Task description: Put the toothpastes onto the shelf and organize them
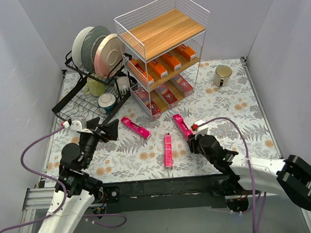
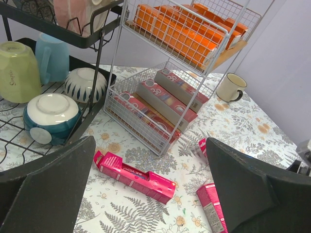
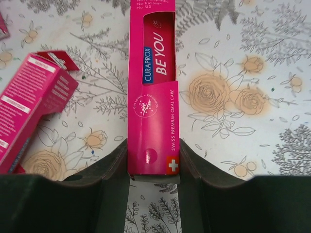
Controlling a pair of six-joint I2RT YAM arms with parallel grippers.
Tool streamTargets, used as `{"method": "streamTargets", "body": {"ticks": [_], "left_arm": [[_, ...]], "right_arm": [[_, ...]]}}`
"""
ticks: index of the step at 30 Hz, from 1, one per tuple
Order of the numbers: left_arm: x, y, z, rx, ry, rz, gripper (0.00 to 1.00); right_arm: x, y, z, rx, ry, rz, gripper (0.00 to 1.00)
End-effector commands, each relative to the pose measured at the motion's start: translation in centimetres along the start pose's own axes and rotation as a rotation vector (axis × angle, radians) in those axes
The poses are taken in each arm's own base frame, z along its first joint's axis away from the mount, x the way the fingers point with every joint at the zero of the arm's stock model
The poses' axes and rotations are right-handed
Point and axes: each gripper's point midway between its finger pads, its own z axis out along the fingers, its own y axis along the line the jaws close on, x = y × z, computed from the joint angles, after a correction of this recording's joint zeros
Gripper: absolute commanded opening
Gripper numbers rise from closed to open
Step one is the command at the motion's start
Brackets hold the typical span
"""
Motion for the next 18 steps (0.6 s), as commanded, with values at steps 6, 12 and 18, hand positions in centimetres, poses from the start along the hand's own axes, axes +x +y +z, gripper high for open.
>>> {"method": "streamTargets", "body": {"ticks": [6, 12, 18], "left_arm": [[-1.2, -0.5, 0.1, 0.013, -0.018, 0.013, 0.98], [-1.0, -0.5, 0.1, 0.016, -0.013, 0.014, 0.98], [-1.0, -0.5, 0.1, 0.018, -0.012, 0.015, 0.98]], "right_arm": [[-12.4, -2.1, -4.7, 0.147, -0.09, -0.017, 0.36], [-22.2, -3.4, -8.7, 0.214, -0.215, -0.035, 0.37], [-29.7, -4.5, -11.2, 0.256, -0.291, -0.154, 0.37]]}}
